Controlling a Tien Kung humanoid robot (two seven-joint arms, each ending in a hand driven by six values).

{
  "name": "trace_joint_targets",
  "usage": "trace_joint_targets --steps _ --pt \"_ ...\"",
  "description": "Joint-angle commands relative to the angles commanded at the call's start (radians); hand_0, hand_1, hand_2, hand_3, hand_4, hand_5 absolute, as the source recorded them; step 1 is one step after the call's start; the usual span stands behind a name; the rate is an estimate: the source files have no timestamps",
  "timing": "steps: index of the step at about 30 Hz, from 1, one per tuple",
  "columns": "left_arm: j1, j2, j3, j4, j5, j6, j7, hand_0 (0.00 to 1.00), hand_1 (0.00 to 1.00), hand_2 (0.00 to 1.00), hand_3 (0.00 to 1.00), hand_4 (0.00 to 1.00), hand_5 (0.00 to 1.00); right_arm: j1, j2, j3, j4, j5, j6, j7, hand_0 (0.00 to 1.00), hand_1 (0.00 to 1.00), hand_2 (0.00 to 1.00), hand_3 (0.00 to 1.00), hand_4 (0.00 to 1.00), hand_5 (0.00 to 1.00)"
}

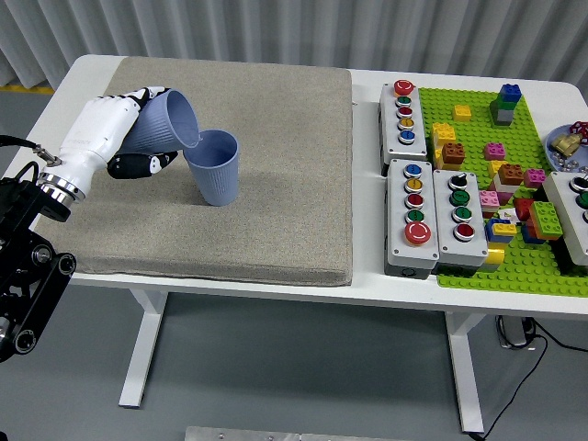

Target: Pick cup pour cup place

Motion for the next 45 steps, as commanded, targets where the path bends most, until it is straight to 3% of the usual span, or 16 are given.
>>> trace_joint_targets --steps 20,37,45 --pt "-0.001 0.043 0.056 -0.015 0.0 0.017 0.028 0.467 0.592 0.685 0.596 0.63 0.091 -0.005 0.001 0.002 0.0 -0.001 -0.001 0.003 0.735 0.696 0.743 0.6 0.134 0.231" --pt "-0.01 0.053 0.075 -0.024 0.0 0.027 0.05 0.469 0.594 0.684 0.596 0.623 0.082 -0.001 0.0 0.001 0.0 0.002 -0.003 0.003 0.735 0.696 0.743 0.599 0.135 0.231" --pt "-0.027 0.083 0.102 -0.022 0.0 0.032 0.054 0.469 0.592 0.683 0.593 0.621 0.08 0.001 -0.002 0.0 0.0 0.007 -0.004 0.006 0.735 0.696 0.743 0.6 0.135 0.231"
